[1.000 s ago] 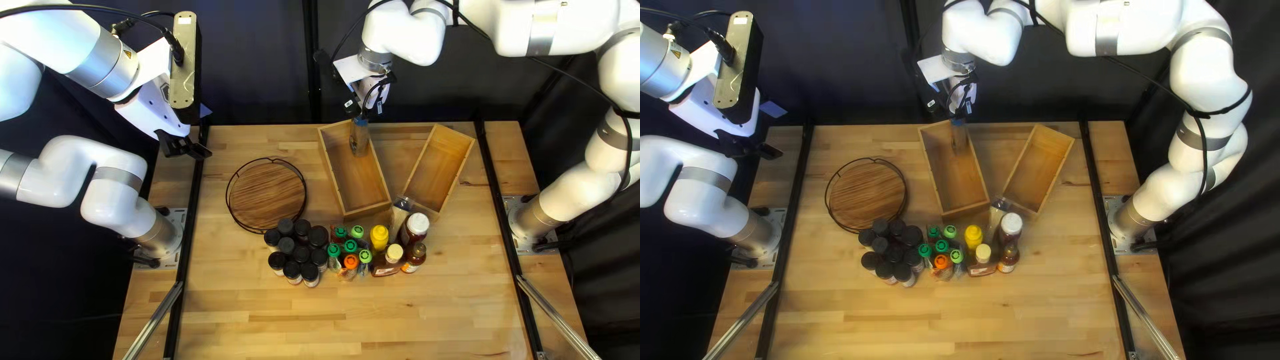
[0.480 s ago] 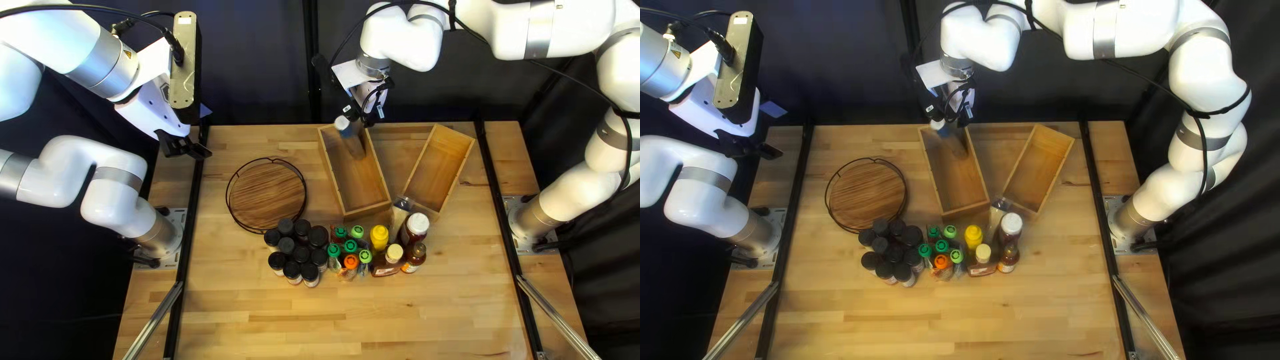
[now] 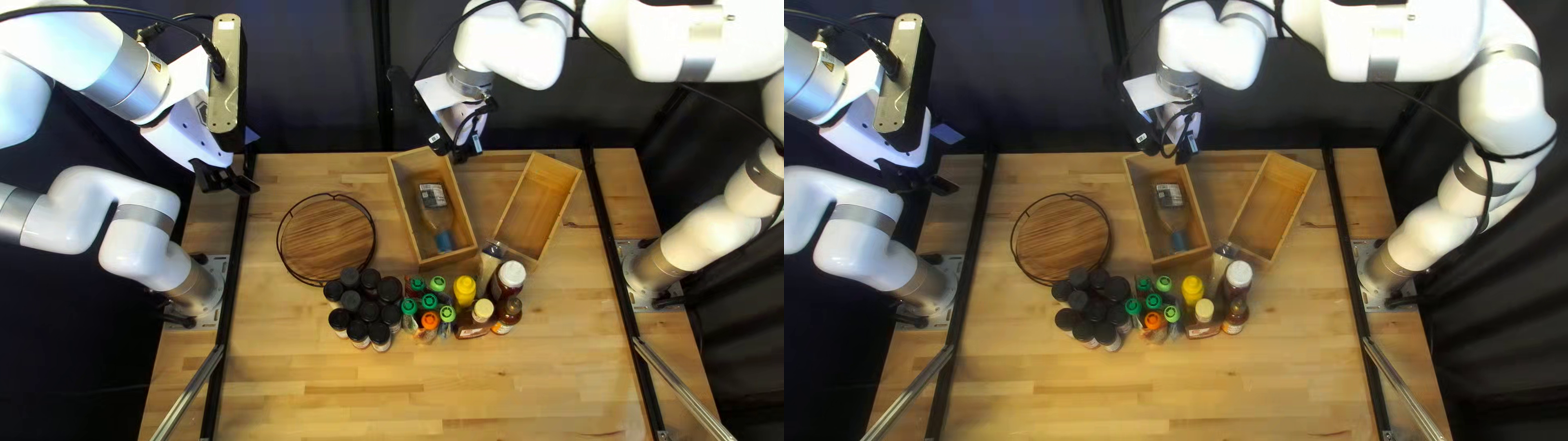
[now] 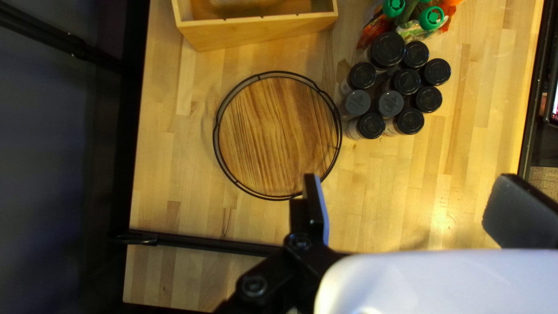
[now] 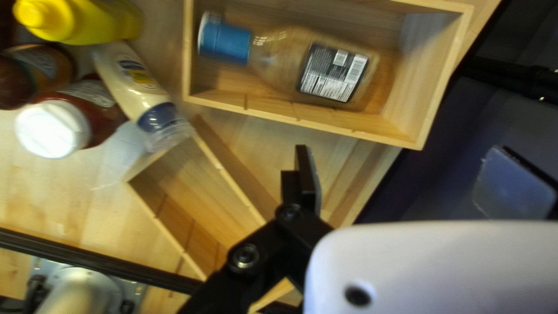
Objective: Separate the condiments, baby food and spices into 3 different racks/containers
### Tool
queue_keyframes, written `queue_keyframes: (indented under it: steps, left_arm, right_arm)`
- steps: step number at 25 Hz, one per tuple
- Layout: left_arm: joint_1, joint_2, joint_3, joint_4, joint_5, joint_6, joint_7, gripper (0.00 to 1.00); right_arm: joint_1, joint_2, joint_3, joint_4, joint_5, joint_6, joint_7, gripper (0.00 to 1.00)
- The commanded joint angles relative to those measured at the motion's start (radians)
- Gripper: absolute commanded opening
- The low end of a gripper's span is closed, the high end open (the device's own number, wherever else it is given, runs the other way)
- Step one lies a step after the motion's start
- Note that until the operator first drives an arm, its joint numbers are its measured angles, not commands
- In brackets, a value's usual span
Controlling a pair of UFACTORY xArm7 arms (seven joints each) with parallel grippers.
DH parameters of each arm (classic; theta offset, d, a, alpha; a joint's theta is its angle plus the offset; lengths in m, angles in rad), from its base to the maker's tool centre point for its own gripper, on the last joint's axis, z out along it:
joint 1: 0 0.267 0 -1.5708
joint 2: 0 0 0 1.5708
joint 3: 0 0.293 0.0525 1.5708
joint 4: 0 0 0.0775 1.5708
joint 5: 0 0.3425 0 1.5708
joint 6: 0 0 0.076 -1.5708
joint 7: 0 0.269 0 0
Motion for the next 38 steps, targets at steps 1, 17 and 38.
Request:
queue_keyframes:
  steps: [1,17,38]
  left_arm:
    - [0.0,0.0,0.0,0.0,0.0,0.0,0.0,1.0]
    - [0.0,0.0,0.0,0.0,0.0,0.0,0.0,1.0]
    - [0.0,0.0,0.0,0.0,0.0,0.0,0.0,1.0]
  right_arm:
    - [0.008,0.089,0.0,-0.033,0.105,0.034,0.018,1.0]
    - [0.142,0.282,0.128,-0.025,0.329,0.209,0.369,1.0]
    - [0.068,0.461,0.478,-0.305,0.293,-0.137,0.76,1.0]
